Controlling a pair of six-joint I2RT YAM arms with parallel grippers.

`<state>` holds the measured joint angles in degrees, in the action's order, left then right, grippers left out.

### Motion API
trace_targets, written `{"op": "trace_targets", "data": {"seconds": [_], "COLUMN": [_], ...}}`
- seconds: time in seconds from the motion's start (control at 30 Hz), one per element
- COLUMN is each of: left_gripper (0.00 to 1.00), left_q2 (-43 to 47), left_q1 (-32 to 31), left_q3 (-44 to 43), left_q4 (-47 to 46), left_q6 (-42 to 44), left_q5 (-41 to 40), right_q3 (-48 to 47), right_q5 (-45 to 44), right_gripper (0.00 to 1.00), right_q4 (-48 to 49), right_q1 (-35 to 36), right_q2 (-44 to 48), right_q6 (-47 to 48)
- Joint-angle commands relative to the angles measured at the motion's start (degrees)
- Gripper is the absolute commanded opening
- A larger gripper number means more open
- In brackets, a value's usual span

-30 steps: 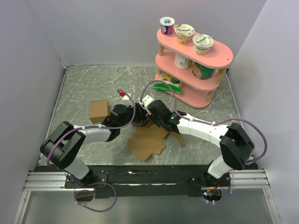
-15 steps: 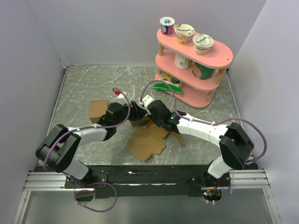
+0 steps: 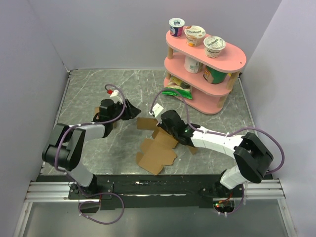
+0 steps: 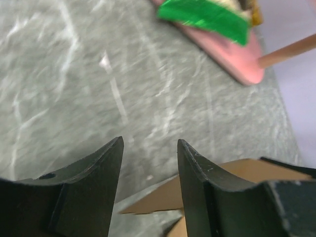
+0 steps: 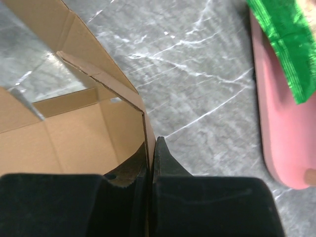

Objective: Fold the paper box

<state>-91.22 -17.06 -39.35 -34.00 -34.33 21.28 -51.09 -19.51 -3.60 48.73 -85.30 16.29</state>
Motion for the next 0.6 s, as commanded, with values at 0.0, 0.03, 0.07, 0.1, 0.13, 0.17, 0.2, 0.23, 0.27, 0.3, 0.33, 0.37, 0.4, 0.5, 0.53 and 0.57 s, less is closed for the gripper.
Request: {"op": "trace_targets", "data": {"seconds": [0.0, 0.03, 0.07, 0.1, 0.13, 0.17, 0.2, 0.23, 0.27, 0.3, 0.33, 0.37, 0.4, 0.5, 0.53, 0.57], "left_gripper": [0.53, 0.53, 0.53, 0.53, 0.53, 0.52, 0.52, 0.52, 0.52, 0.52, 0.52, 0.51, 0.51, 0.50, 0.50, 0.50], "left_q2": [-3.52, -4.83, -5.28, -5.72, -6.42, -6.77, -7.04, -7.48, -7.83, -8.09, -8.53, -8.80, -8.97, -8.80, -8.71, -8.62], "left_q1": [0.62, 0.62, 0.62, 0.62, 0.62, 0.62, 0.62, 0.62, 0.62, 0.62, 0.62, 0.62, 0.54, 0.27, 0.01, -0.17], "left_q3": [-0.64, -0.55, -0.55, -0.55, -0.55, -0.55, -0.37, -0.20, 0.06, 0.24, 0.76, 1.12, 1.56, 3.92, 4.37, 4.63], "left_q4": [-2.82, -3.61, -4.14, -4.58, -4.93, -5.37, -6.68, -7.39, -8.27, -9.67, -10.64, -11.52, -12.31, -14.87, -14.96, -14.70], "left_q6": [-0.39, -1.00, -1.18, -1.09, -1.35, -1.27, -1.18, -1.27, -1.36, -1.36, -1.53, -1.79, -1.97, -2.59, -2.15, -1.89], "left_q5": [5.61, 6.66, 7.02, 7.11, 7.89, 8.86, 9.56, 10.35, 12.36, 13.08, 13.96, 15.27, 16.07, 17.66, 17.74, 17.83], "right_q3": [3.28, 4.06, 4.42, 4.68, 5.38, 5.82, 6.35, 6.53, 6.70, 6.97, 7.14, 7.32, 7.67, 7.67, 7.50, 7.41], "right_q5": [-0.61, -1.14, -1.84, -3.85, -4.83, -5.62, -7.54, -8.35, -9.14, -10.10, -11.33, -12.30, -13.18, -14.51, -14.42, -14.33], "right_gripper": [0.01, 0.01, 0.01, 0.01, 0.01, 0.01, 0.02, 0.02, 0.02, 0.02, 0.02, 0.02, 0.02, 0.07, 0.08, 0.10], "right_q4": [6.22, 6.84, 7.37, 8.24, 8.95, 9.57, 10.36, 10.89, 11.24, 11.76, 12.55, 13.26, 13.96, 14.41, 13.97, 13.71], "right_q1": [0.40, 0.75, 1.36, 1.89, 2.33, 2.86, 3.73, 4.09, 4.61, 5.23, 5.67, 6.20, 6.55, 7.52, 7.69, 7.70], "right_q2": [0.48, 0.57, 0.57, 0.57, 0.48, 0.66, 0.57, 0.48, 0.40, 0.05, -0.04, -0.22, -0.31, -0.57, -0.66, -0.75], "right_q6": [0.31, 0.93, 1.98, 2.33, 2.95, 3.82, 4.18, 4.53, 5.23, 5.41, 6.20, 6.64, 7.17, 8.05, 7.96, 7.96]}}
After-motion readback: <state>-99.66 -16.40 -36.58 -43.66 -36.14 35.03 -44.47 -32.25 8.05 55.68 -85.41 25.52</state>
